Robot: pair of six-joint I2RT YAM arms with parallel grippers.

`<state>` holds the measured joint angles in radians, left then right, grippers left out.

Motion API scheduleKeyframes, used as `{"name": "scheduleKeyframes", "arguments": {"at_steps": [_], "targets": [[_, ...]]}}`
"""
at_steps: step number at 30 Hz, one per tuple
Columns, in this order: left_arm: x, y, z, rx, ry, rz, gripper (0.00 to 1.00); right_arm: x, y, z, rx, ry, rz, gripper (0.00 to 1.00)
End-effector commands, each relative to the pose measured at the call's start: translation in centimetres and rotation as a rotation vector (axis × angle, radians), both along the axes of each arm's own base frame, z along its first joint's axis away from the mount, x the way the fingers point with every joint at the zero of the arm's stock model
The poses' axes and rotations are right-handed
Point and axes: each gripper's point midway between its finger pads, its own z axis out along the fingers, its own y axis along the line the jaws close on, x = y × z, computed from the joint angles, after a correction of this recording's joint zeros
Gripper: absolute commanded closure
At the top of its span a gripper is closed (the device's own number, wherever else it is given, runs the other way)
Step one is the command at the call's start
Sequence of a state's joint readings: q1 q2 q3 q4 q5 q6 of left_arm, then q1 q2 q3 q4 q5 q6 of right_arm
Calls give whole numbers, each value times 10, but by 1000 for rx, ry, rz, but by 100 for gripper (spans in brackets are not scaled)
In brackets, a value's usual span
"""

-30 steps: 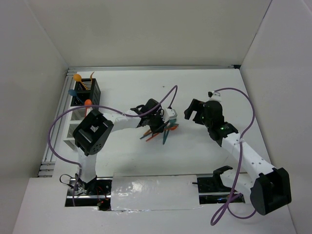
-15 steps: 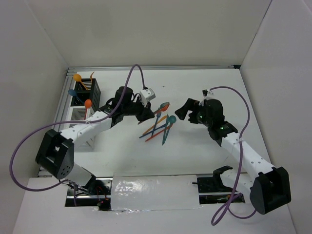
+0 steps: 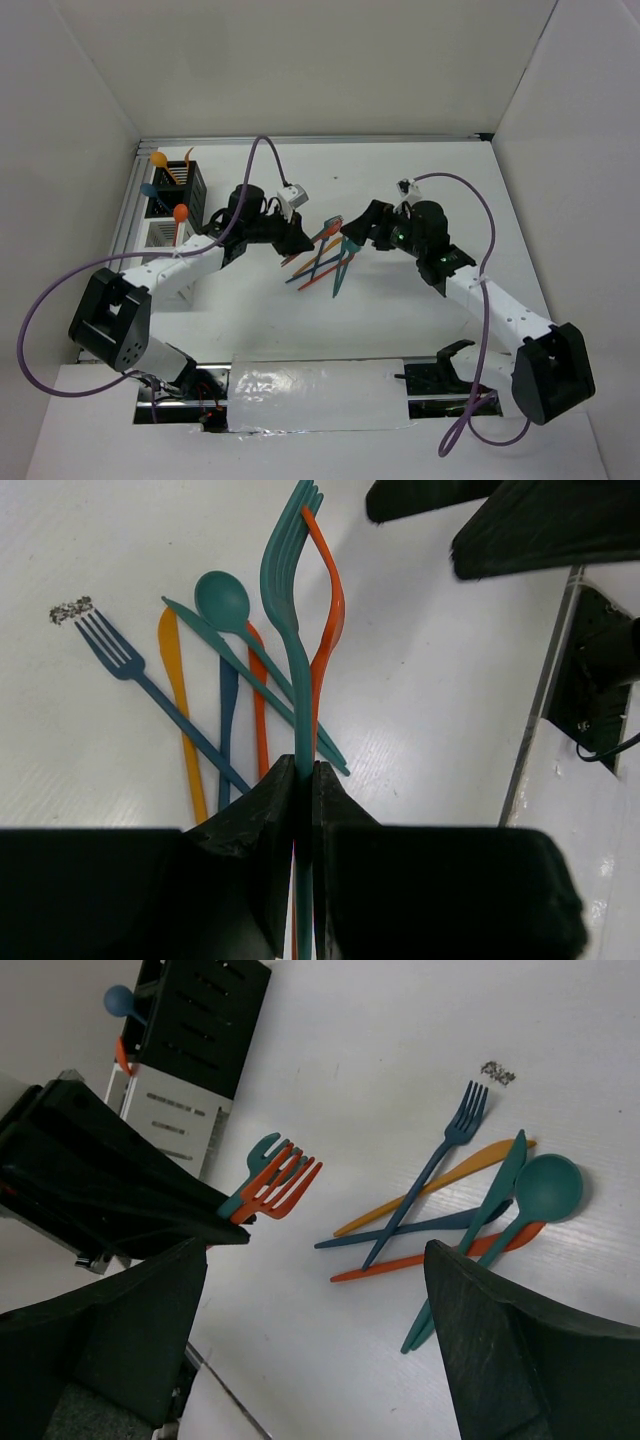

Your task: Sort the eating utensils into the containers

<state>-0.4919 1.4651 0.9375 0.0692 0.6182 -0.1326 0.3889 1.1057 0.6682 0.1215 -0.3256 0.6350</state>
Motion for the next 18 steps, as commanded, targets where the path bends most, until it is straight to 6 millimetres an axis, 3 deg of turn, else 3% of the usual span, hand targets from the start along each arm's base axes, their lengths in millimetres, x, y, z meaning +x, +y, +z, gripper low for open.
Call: {"name": "scheduleKeyframes", "arguments": {"at_steps": [1,7,18], "targets": [[4,-13,27,-80,-26,-50,90,10,15,19,28,-67,18,5],[9,-17,23,-74,-20,-49,90,15,26,12,20,-48,6,6],[3,-19,14,-78,-16,-70,90,27,37,23,30,-67,-69,16]]}}
